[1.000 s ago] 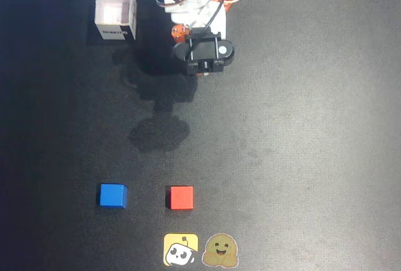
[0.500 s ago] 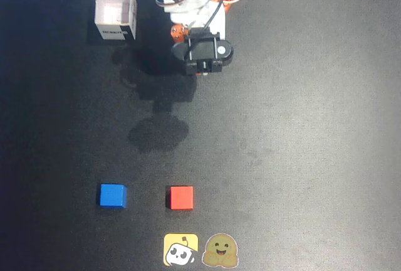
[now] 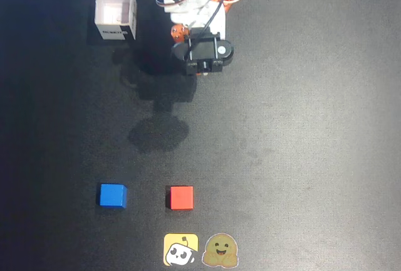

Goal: Put the red cube on top of the blue cube.

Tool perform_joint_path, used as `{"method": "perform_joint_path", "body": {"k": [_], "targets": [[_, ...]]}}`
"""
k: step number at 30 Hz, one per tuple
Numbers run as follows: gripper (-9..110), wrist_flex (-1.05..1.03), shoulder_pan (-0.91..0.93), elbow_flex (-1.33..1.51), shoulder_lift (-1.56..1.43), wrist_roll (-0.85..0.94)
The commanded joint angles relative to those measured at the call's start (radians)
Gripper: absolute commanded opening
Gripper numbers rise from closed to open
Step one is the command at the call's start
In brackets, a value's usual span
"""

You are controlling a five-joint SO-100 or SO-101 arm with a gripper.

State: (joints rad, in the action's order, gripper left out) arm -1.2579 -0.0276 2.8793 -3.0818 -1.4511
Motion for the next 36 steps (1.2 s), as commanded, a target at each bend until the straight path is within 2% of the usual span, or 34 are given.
{"method": "perform_joint_path", "body": {"k": [1, 7, 12, 15, 20, 36], "targets": [[0, -0.005, -0.008, -0.006, -0.011, 0.018], [0, 0.008, -0.008, -0.041, 0.006, 0.015], [1, 0.06, 0.0, -0.25, 0.337, 0.006], [9, 0.063, 0.003, -0.413, 0.528, 0.006], [15, 0.063, 0.012, -0.658, 0.795, 0.003], [23, 0.012, 0.031, -1.331, 1.434, -0.015]]}}
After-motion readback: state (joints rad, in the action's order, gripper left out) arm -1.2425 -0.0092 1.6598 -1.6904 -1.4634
